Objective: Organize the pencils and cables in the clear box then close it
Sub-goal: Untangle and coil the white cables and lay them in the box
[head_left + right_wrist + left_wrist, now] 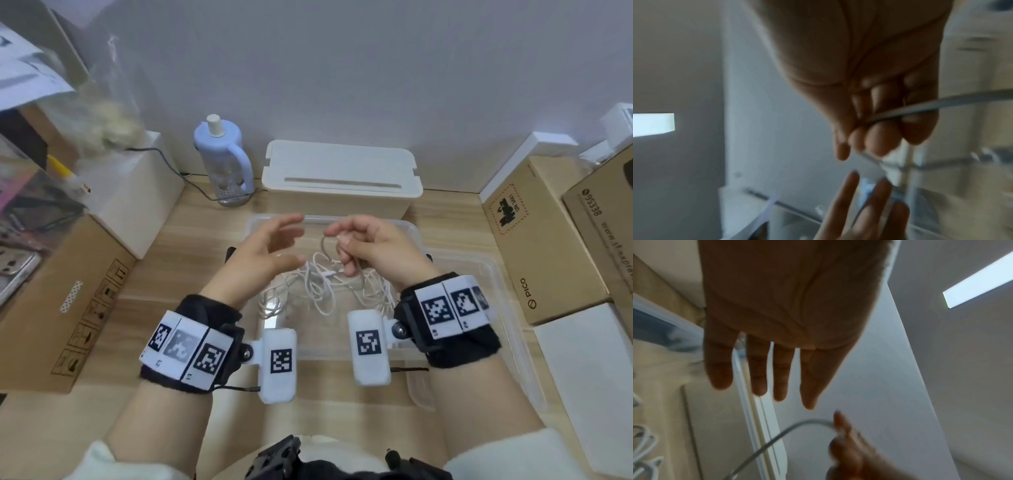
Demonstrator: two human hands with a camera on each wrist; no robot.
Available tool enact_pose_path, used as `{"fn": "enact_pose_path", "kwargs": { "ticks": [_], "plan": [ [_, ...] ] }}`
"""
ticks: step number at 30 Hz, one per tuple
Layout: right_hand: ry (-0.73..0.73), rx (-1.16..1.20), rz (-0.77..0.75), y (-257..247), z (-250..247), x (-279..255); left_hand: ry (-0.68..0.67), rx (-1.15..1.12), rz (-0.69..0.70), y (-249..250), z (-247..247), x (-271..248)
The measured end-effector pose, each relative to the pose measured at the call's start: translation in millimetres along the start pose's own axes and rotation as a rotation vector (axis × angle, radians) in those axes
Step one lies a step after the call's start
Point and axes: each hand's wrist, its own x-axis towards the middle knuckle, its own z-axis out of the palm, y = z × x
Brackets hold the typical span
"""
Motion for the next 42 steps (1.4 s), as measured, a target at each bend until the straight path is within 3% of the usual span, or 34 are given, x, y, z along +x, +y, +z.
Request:
{"fn": "enact_pose_path", "kwargs": {
  "ticks": [2,4,8,10,15,18,23,26,29,31,34,37,40,42],
  "plan": [
    [-0.06,-0.004,-0.15,-24.5,4.4,-7.1,-0.104,0.164,0.16,16.3,7.1,8.8],
    [0.005,0.092,-0.268,-43.5,5.1,-13.0,-0.187,0.242,0.254,30.6,13.9,17.3],
    [0.315,0.142,-0.434,-52.5,-12.8,-21.4,-0.211,0.042,0.22,44.6,8.5,22.8],
    [0.417,0.137,-0.422,-46.5,-18.8,-19.3,-0.248,-0.078,0.199,52.9,7.1,18.5],
    [0.415,0.095,-0.42,-34.8,1.8,-11.7,-0.402,-0.037,0.207,62.1,24.0,12.3],
    [0.363,0.019,-0.448,-28.8,7.8,-8.6,-0.287,-0.096,0.206,57.6,30.1,11.5],
    [0.482,-0.095,-0.333,-2.8,-5.1,-14.1,-0.009,-0.647,0.297,67.9,2.0,13.3],
    [0.418,-0.151,-0.318,-5.7,1.6,-16.4,0.066,-0.63,0.348,65.3,-0.4,13.0],
    [0.297,-0.234,-0.333,-9.5,18.5,-13.4,-0.01,-0.625,0.282,59.0,11.0,10.7],
    [0.169,-0.261,-0.268,-3.9,27.0,-11.7,-0.048,-0.696,0.28,61.2,14.5,8.6],
    [0.007,-0.23,-0.122,12.7,24.6,-12.7,0.024,-0.785,0.296,68.0,8.8,6.8],
    [-0.002,-0.418,-0.022,29.2,10.3,-16.2,0.093,-0.754,0.276,69.4,-7.3,7.6],
    [0.023,-0.443,0.008,26.9,-0.8,-19.8,-0.005,-0.57,0.196,62.4,-13.2,7.8],
    [0.05,-0.455,-0.055,13.6,-1.6,-20.4,-0.091,-0.354,0.166,54.6,-6.0,8.6]
  ]
}}
